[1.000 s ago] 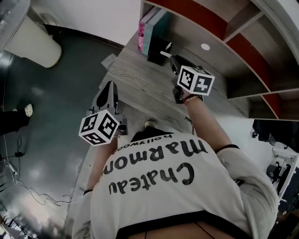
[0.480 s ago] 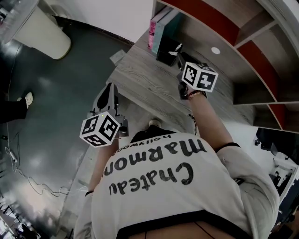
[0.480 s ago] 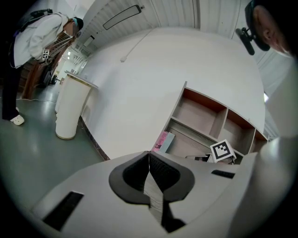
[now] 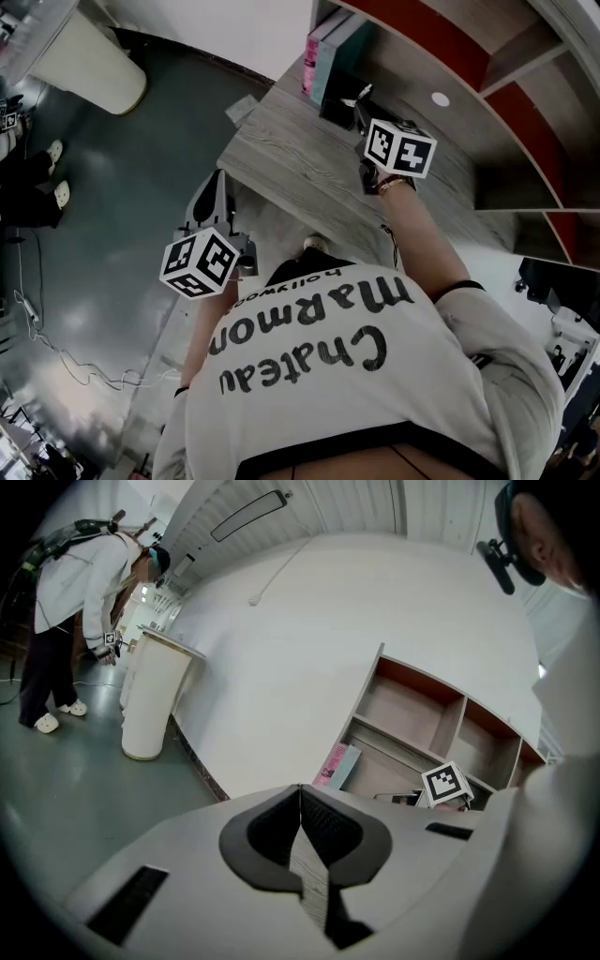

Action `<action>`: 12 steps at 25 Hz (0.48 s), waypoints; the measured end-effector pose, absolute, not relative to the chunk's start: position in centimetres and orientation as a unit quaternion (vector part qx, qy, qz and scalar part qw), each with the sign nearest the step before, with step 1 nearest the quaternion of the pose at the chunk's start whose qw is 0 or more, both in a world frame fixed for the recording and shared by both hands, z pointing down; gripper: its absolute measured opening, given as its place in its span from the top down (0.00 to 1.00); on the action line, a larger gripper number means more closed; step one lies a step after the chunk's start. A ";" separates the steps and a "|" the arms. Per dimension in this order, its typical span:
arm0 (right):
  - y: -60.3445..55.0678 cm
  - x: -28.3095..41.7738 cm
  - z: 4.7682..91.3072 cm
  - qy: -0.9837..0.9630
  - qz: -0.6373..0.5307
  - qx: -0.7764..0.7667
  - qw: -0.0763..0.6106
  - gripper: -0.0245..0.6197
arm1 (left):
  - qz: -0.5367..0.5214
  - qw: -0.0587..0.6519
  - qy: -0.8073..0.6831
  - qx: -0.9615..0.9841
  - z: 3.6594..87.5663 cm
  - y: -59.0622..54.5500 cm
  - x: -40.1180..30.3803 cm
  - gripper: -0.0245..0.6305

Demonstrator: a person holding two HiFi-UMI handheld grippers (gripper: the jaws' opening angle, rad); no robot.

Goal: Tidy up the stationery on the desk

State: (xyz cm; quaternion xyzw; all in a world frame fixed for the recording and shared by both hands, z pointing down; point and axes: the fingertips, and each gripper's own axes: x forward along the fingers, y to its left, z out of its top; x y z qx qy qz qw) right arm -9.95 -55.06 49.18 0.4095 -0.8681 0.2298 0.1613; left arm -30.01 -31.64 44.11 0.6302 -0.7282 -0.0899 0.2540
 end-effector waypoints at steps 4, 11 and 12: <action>-55.4 -10.2 49.5 -0.868 0.228 0.409 0.168 0.84 | -0.089 0.255 -0.730 0.628 44.3 -31.6 -30.2 0.94; -56.0 -10.7 50.3 -0.867 0.228 0.406 0.177 0.84 | -0.087 0.255 -0.735 0.622 44.5 -31.7 -30.6 0.94; -56.1 -10.7 50.4 -0.867 0.229 0.405 0.178 0.84 | -0.087 0.255 -0.736 0.621 44.6 -31.7 -30.7 0.94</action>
